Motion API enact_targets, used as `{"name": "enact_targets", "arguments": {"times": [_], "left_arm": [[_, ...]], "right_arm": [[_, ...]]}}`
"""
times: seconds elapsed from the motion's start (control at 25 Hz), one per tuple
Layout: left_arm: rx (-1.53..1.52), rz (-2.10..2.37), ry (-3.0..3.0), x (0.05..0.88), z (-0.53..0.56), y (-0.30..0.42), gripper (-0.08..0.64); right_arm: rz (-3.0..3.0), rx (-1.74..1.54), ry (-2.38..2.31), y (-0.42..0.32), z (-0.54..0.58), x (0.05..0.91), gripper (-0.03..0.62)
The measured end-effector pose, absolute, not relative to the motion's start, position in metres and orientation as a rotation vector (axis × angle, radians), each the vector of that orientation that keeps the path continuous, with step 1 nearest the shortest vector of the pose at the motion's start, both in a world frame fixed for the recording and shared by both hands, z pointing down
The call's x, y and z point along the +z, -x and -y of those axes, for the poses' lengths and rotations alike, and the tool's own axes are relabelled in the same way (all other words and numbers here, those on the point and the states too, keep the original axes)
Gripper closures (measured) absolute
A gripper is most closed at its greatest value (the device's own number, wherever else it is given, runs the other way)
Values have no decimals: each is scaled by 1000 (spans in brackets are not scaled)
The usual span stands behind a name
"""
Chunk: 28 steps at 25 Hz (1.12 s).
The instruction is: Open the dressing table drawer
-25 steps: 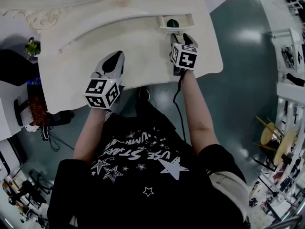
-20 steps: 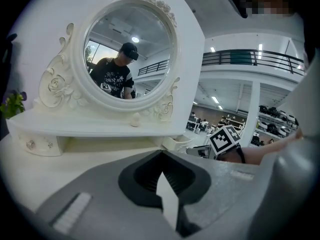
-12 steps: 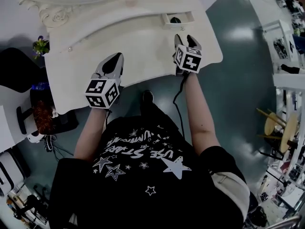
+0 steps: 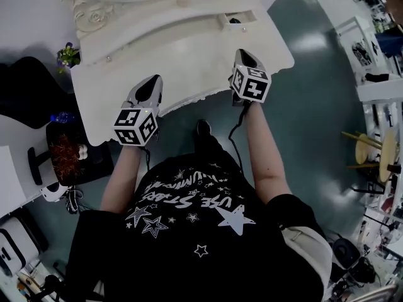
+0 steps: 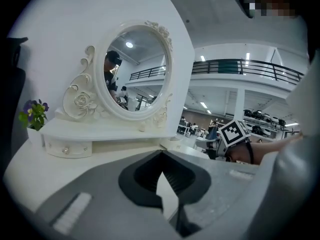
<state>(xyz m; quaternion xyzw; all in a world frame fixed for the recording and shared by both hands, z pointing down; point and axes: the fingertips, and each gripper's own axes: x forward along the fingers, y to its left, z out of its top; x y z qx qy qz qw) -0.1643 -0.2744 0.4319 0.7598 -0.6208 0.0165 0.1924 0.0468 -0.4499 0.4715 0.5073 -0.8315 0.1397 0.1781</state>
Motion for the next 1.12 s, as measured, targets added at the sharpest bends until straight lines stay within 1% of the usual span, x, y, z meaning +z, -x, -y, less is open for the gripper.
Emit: {"name": "enact_targets", "arguments": {"times": [0.28,0.56,0.88,1.12], "left_arm": [[34,1719,-2168,427,211,176,558],[68,1608,-2241,437,157,177,558],[106,1479,-2313,445,120,150,558],[126,1424,-2350,447,108,124,558]], "right_arm": [[2351,374,-1490,-42,374,453,565],[2298,404,-1557,-47,282,460,565],[2249,438,-1614,-68,204,468,565],[2252,449,-1622,-80,178,469,565]]}}
